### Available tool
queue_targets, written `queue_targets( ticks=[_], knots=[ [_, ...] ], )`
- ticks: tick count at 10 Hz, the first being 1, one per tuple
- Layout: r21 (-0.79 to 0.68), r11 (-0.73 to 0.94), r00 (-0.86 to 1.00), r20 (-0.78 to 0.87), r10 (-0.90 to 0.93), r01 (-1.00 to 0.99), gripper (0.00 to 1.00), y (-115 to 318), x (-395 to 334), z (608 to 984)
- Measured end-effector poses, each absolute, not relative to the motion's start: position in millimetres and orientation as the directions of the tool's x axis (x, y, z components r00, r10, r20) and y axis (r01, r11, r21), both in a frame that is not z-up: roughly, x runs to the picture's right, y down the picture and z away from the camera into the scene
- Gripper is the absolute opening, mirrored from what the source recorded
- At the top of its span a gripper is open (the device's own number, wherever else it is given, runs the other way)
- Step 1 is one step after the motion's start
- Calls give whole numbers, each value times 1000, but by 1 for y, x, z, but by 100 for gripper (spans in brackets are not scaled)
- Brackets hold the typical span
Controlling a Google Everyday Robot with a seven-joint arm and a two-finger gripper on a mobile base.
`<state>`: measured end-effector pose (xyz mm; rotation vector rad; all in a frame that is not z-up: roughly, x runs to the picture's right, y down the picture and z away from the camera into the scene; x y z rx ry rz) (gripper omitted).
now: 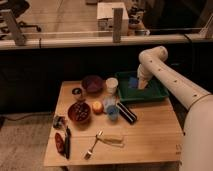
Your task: Place sponge in tray
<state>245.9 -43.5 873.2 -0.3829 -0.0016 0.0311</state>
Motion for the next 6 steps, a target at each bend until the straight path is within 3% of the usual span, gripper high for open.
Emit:
queue_targets(
  ticks=[6],
  knots=[
    [-362,931,999,-3,39,-37,80,-45,251,871]
  ],
)
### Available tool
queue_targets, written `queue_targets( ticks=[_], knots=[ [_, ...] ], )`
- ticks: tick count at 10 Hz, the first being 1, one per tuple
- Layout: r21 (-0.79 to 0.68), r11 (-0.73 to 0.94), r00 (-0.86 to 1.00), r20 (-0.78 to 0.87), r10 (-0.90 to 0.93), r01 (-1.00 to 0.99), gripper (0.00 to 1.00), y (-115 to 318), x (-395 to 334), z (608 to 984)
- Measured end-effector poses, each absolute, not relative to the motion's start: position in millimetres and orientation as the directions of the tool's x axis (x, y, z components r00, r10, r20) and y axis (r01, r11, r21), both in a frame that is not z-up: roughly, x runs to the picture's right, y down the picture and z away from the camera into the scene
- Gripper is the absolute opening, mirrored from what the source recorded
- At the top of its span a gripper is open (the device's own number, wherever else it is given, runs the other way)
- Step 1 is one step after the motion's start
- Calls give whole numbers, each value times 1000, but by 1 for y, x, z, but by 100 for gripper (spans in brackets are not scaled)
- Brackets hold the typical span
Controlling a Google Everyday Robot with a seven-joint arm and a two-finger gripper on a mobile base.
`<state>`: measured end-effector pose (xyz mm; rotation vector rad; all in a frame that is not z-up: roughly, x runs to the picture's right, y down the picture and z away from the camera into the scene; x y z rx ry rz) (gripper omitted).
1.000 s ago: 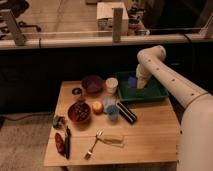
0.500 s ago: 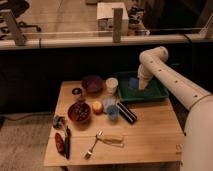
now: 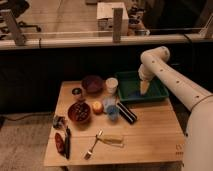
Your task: Place sponge in tray
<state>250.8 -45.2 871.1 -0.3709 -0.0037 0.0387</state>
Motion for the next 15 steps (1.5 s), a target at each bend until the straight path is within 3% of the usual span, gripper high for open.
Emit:
queue_targets(
  ticks=[15],
  knots=[
    [-331,943,998,29,53,-40,80,-44,254,869]
  ],
)
